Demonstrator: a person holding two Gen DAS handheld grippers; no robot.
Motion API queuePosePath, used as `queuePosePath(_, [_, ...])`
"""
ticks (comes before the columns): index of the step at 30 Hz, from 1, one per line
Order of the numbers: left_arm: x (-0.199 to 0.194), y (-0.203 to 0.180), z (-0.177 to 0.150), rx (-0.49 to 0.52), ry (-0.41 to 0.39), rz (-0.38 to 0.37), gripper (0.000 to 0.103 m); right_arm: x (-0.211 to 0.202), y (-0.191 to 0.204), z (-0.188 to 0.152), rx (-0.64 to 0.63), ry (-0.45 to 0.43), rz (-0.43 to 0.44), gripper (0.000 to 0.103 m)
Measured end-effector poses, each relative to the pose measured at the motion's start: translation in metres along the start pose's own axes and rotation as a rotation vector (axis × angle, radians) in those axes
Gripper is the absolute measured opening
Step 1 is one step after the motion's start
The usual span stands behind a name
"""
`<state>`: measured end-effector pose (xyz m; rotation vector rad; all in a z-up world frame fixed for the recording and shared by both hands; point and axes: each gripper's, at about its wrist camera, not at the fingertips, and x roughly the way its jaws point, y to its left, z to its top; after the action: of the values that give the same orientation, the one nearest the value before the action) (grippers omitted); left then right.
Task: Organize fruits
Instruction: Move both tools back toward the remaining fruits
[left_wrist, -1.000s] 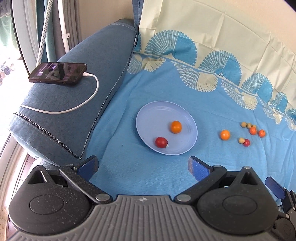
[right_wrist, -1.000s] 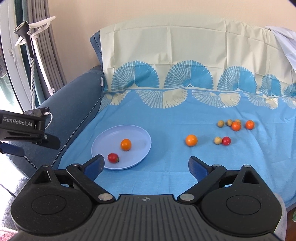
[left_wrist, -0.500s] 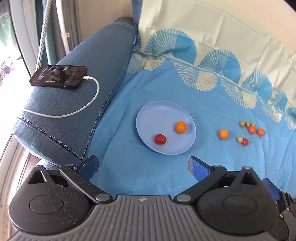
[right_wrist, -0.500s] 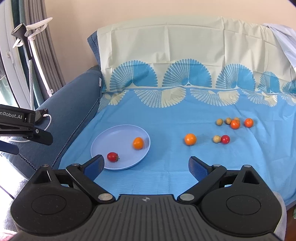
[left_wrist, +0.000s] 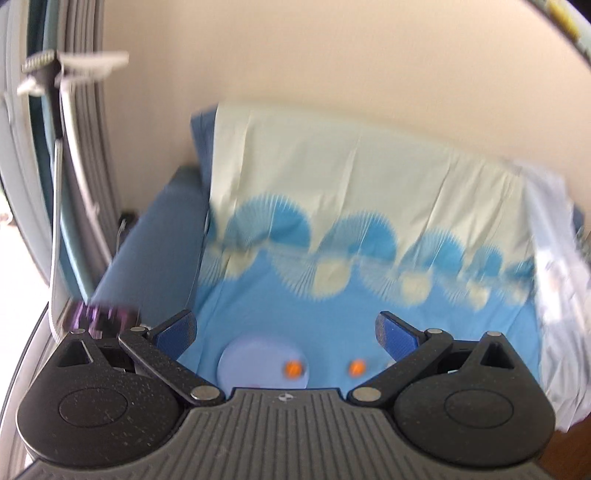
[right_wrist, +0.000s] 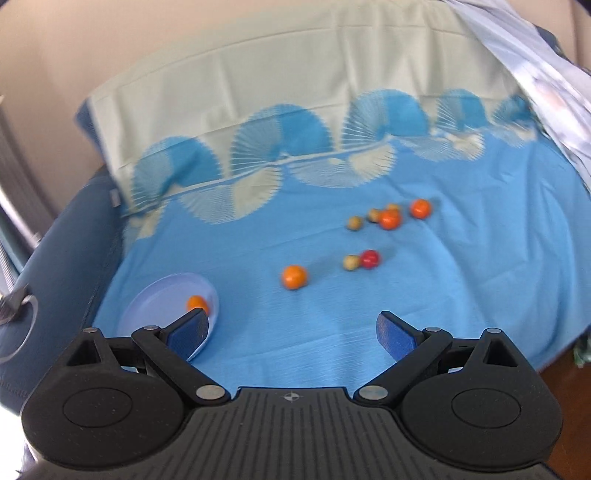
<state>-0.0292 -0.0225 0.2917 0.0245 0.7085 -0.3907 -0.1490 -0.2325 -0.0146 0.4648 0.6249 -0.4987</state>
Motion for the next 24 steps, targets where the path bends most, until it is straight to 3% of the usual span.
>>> queuePosePath(4, [-0.018, -0.016, 0.021, -0.013, -0.078, -0.019, 0.103, 0.012, -0.013, 0.006, 0.03, 0.016, -0.033, 0.098])
queuePosePath(7, [-0.016, -0.025, 0.03, -0.023, -0.046, -0.056, 0.103, 0.021, -0.02, 0.008, 0.057, 0.034, -0.045, 0.098])
queuePosePath(18, [0.01, -0.05, 0.044, 0.0, -0.001, -0.057, 0.103, 0.039, -0.046, 0.015, 0.131, 0.055, -0.073, 0.098])
queuePosePath(24, [0.039, -0.066, 0.052, -0.036, 0.031, -0.062, 0.103, 0.051, -0.075, 0.026, 0.155, 0.02, -0.122, 0.098])
